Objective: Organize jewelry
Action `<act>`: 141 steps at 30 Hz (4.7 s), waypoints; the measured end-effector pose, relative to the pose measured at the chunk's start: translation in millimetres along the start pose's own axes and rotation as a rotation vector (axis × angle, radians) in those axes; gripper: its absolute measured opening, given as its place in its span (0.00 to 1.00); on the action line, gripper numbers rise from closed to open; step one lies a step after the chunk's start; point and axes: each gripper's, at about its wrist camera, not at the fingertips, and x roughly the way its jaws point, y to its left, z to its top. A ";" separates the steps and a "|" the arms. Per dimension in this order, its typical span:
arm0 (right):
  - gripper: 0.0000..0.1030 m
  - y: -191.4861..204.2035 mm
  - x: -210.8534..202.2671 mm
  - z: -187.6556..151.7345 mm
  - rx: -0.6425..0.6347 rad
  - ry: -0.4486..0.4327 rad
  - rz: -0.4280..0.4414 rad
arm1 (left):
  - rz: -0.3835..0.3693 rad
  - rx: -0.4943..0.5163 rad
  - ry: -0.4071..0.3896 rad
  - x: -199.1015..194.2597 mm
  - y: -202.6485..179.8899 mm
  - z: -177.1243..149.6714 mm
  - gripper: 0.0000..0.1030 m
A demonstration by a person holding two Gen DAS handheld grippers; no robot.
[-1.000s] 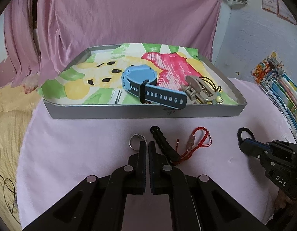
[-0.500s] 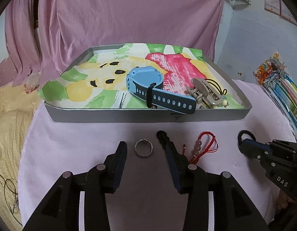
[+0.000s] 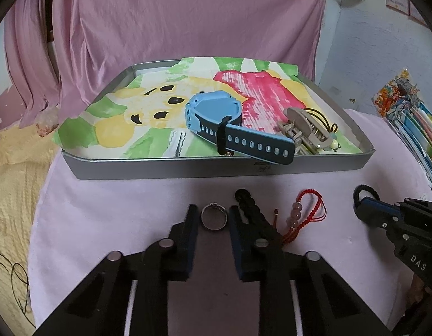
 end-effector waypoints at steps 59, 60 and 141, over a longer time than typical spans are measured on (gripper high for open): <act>0.04 27.9 -57.5 39.6 -0.131 -0.356 -0.052 | -0.096 -0.134 -0.304 -53.5 15.5 17.7 0.19; 0.04 29.9 -56.0 43.1 -0.139 -0.362 -0.050 | -0.085 -0.141 -0.304 -51.5 17.9 21.1 0.19; 0.98 10.2 -86.6 -15.2 -0.021 -0.523 -0.094 | 0.052 -0.110 -0.494 -96.3 7.7 -49.0 0.99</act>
